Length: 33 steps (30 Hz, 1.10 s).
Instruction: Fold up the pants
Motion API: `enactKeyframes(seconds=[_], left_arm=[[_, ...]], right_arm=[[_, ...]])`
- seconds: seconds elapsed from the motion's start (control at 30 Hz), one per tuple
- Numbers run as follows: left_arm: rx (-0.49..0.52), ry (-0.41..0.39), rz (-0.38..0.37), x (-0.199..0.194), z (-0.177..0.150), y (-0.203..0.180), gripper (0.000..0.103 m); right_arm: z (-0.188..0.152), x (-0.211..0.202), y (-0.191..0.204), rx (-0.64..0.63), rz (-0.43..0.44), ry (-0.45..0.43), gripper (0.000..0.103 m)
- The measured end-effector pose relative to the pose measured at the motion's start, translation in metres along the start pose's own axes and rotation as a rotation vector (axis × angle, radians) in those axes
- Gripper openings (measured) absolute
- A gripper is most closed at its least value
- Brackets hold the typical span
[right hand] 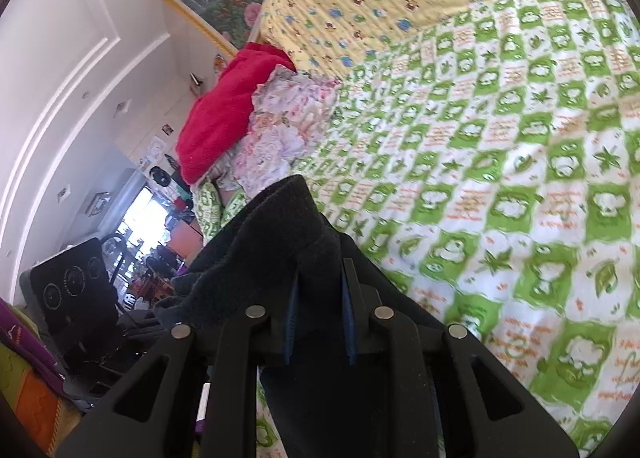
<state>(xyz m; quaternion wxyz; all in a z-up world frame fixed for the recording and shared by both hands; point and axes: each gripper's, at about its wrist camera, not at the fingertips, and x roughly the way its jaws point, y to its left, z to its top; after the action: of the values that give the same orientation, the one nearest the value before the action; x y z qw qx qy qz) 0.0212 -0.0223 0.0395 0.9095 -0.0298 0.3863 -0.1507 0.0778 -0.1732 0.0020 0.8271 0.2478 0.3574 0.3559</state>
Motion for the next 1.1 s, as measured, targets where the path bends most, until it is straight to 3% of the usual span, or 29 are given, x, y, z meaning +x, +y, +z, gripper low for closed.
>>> enactKeyframes(seconds=[0.17, 0.23, 0.3, 0.47, 0.53, 0.6, 0.93, 1.1], left_arm=[[0.051, -0.002, -0.001, 0.006, -0.006, -0.008, 0.024], [0.068, 0.001, -0.009, 0.007, -0.008, -0.012, 0.03], [0.078, 0.007, -0.032, 0.009, -0.01, -0.014, 0.044], [0.107, 0.02, -0.095, 0.008, -0.016, -0.023, 0.053], [0.116, 0.022, -0.119, 0.005, -0.018, -0.026, 0.055], [0.128, 0.012, -0.141, -0.001, -0.019, -0.028, 0.059], [0.087, -0.044, -0.147, -0.036, -0.017, -0.007, 0.064], [0.034, -0.058, -0.111, -0.042, -0.016, 0.015, 0.064]], right_arm=[[-0.009, -0.011, -0.001, 0.01, -0.071, -0.005, 0.024], [-0.013, -0.018, -0.004, 0.022, -0.116, -0.016, 0.024], [-0.016, -0.028, -0.007, 0.046, -0.163, -0.039, 0.024], [-0.027, -0.058, -0.015, 0.127, -0.262, -0.104, 0.026], [-0.031, -0.065, -0.013, 0.151, -0.297, -0.12, 0.04], [-0.038, -0.072, -0.007, 0.165, -0.336, -0.151, 0.07], [-0.045, -0.065, 0.038, 0.119, -0.363, -0.18, 0.071], [-0.048, -0.056, 0.055, 0.106, -0.426, -0.166, 0.081]])
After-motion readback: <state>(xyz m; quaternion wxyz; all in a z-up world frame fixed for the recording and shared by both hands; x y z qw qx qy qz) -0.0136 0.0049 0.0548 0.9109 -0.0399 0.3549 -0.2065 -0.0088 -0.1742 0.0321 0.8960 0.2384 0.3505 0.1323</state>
